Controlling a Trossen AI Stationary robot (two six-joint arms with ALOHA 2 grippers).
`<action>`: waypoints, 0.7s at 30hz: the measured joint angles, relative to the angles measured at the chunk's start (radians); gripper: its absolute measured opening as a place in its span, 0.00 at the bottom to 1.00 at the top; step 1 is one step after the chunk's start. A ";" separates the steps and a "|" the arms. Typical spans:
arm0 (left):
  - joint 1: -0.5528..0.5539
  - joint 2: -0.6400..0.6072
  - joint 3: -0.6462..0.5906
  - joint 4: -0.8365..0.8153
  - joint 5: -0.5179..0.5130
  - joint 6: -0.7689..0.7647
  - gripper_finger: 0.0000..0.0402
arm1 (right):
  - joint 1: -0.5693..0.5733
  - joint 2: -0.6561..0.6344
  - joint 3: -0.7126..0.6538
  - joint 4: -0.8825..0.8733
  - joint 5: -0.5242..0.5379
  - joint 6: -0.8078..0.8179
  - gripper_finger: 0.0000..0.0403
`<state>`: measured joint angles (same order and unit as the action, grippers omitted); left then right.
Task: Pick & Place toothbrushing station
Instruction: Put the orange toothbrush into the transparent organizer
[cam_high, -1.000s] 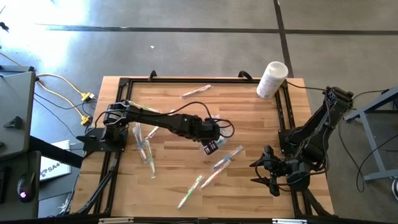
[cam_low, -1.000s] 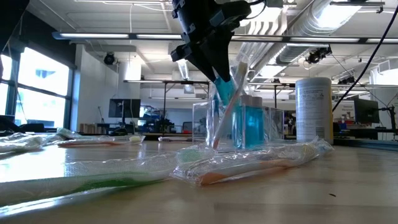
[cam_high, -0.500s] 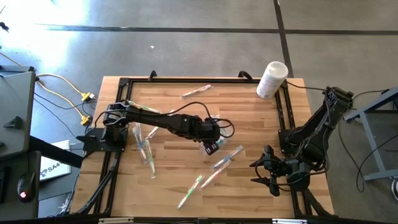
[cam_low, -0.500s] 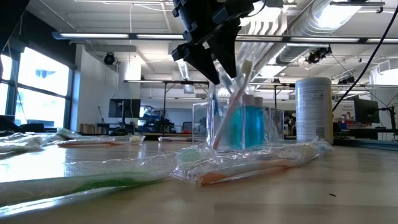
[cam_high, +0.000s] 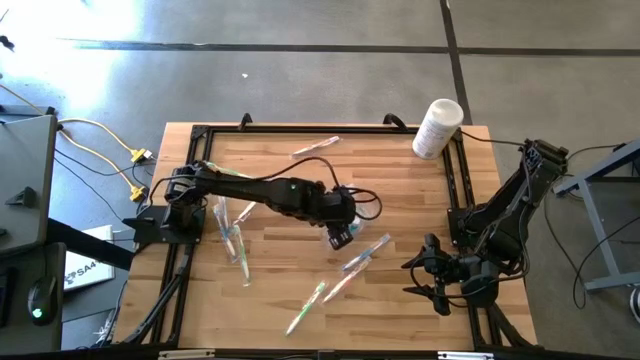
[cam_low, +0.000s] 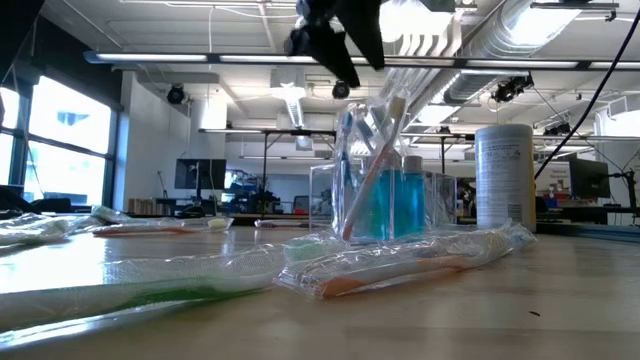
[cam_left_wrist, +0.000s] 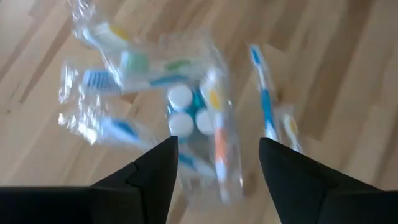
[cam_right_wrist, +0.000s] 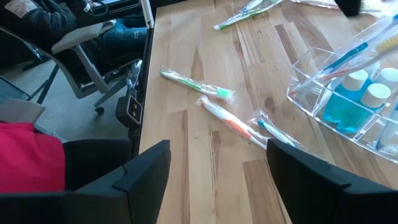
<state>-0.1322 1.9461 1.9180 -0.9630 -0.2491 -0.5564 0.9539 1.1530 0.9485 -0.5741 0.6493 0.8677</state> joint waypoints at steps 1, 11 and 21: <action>-0.010 0.000 0.035 -0.049 0.008 0.000 0.54 | 0.000 0.000 0.000 -0.001 -0.001 0.000 0.64; -0.161 0.000 0.234 -0.624 0.054 -0.229 0.54 | 0.022 0.000 0.000 -0.016 0.000 0.000 0.64; -0.179 -0.013 0.012 -0.607 -0.055 -0.127 0.54 | 0.030 0.004 0.000 -0.021 0.026 0.000 0.64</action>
<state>-0.3112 1.9333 1.9297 -1.5701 -0.3038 -0.6831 0.9836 1.1571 0.9485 -0.5949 0.6748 0.8678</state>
